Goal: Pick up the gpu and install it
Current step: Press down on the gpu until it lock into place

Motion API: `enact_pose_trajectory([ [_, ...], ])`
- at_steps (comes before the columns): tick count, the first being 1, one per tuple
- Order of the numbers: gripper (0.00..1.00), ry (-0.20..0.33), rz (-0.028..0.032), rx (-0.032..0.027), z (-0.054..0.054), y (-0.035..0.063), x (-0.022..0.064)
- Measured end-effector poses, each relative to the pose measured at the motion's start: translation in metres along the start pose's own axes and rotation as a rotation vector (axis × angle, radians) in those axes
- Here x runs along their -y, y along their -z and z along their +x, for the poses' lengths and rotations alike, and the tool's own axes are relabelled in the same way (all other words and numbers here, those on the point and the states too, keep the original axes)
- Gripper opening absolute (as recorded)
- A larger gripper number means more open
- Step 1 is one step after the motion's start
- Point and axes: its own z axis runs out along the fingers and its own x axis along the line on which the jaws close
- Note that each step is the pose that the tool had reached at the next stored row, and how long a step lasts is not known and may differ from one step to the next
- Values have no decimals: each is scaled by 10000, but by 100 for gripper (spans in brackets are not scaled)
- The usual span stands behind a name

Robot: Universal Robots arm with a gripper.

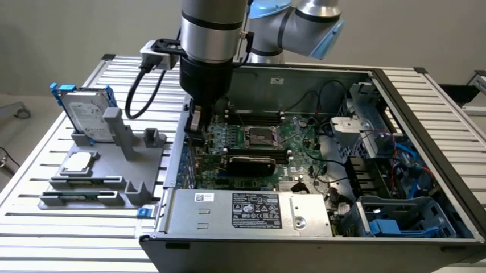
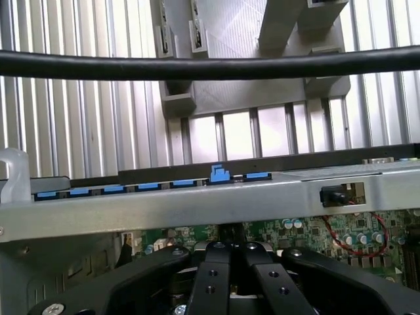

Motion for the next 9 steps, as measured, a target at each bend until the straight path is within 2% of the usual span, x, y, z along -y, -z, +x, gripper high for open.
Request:
enact_pose_trajectory([
  [9, 11, -178, -27, 25, -9, 1, -10],
])
